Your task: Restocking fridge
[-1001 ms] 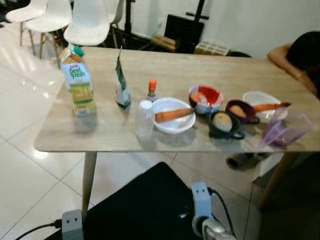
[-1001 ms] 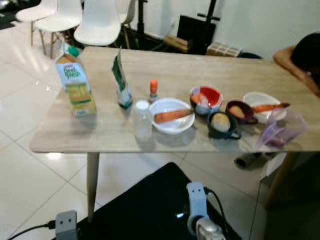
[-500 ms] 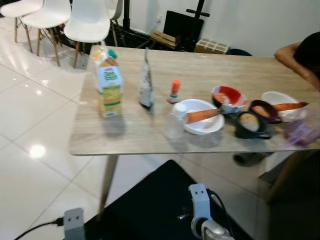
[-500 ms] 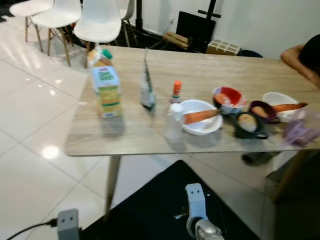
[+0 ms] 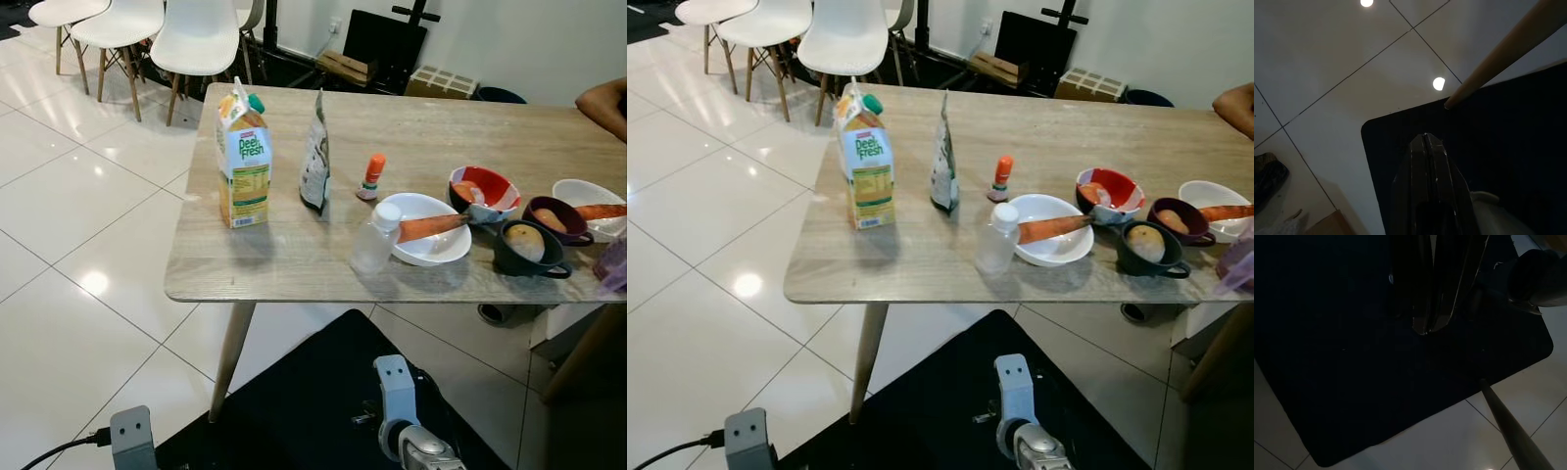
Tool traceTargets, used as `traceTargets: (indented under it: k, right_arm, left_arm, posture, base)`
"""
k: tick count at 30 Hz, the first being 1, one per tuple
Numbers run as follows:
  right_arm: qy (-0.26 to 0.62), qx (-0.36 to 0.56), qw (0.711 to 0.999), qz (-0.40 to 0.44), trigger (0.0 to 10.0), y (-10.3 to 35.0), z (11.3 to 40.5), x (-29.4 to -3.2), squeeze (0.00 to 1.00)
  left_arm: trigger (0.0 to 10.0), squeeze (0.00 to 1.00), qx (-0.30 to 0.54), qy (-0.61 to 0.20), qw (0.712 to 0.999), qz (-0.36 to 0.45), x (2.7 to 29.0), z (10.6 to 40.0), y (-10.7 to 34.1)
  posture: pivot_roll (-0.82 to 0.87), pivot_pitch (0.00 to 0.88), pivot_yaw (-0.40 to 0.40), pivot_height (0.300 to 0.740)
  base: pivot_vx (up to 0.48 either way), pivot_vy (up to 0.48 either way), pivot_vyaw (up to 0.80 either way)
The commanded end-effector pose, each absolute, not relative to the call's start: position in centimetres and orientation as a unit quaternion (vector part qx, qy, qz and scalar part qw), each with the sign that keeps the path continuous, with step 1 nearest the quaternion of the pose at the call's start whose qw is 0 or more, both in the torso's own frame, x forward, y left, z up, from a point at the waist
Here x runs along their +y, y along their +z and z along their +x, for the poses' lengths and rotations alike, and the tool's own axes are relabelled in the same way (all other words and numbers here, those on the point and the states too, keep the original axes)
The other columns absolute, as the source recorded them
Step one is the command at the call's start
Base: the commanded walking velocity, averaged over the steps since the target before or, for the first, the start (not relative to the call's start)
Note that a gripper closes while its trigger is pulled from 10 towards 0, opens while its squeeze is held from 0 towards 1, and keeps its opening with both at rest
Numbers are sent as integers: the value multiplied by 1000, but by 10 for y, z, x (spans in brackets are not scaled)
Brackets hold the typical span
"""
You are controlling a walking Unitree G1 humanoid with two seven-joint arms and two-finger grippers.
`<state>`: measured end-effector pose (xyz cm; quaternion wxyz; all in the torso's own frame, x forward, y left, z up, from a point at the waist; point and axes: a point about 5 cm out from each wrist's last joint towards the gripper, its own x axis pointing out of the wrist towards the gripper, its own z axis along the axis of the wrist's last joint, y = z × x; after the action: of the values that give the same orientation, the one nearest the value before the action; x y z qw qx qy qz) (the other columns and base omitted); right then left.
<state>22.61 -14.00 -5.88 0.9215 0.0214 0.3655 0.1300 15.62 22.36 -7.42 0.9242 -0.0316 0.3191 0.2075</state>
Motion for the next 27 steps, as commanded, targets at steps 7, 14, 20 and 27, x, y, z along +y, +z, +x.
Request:
traceTargets:
  k: [7, 14, 20, 27]
  right_arm:
    - [171, 344, 922, 38, 10000, -54, 229, -137, 0]
    - [445, 255, 848, 137, 10000, -17, 243, -111, 0]
    - [640, 184, 721, 191, 10000, 42, 244, -107, 0]
    - [704, -2, 654, 277, 10000, 161, 268, -98, 0]
  left_arm:
    - [10000, 0, 289, 148, 946, -12, 214, 163, -69]
    - [10000, 0, 153, -73, 985, -13, 192, 182, -33]
    - [10000, 0, 78, -204, 976, 24, 187, 192, 2]
    - [10000, 0, -21, -349, 936, 33, 158, 206, 69]
  posture:
    - [8, 115, -98, 740]
    - [0, 126, -98, 740]
    - [0, 129, -103, 740]
    - [-2, 129, -103, 740]
  base:
    - [0, -71, 0]
    - [0, 0, 0]
    - [0, 0, 0]
    - [0, 0, 0]
